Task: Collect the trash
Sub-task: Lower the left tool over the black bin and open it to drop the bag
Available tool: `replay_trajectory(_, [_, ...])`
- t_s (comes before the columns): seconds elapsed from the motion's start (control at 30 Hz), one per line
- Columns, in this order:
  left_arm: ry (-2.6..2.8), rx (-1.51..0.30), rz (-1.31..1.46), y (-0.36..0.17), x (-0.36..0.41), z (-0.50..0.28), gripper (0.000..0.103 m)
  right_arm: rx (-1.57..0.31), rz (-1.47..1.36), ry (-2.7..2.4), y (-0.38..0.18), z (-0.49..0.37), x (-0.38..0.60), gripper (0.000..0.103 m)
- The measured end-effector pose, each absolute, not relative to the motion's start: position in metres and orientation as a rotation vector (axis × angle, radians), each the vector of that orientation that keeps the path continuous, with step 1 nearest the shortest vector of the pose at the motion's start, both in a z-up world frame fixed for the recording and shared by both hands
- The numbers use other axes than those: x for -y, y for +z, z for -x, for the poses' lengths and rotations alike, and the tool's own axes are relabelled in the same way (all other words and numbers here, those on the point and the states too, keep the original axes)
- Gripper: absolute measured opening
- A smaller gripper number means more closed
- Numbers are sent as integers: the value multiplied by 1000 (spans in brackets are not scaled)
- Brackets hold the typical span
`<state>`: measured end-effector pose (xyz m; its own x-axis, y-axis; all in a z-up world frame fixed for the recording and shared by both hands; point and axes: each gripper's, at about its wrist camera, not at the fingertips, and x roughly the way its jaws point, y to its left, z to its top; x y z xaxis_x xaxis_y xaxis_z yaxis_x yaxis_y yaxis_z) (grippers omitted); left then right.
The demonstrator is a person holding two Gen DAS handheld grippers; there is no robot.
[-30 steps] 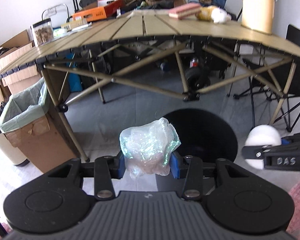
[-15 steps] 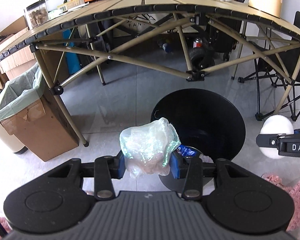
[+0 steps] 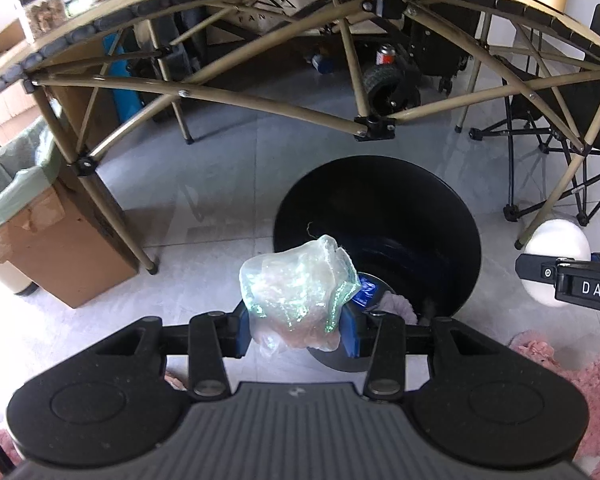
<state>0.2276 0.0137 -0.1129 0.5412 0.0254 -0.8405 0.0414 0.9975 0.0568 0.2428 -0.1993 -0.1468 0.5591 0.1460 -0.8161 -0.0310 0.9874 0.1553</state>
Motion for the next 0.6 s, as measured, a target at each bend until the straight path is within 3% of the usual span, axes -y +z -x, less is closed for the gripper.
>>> replay_trajectory(0.6, [-34,-1099,-14,-130,29,-285,43,-959,-190,-20,-151,-247,234,40])
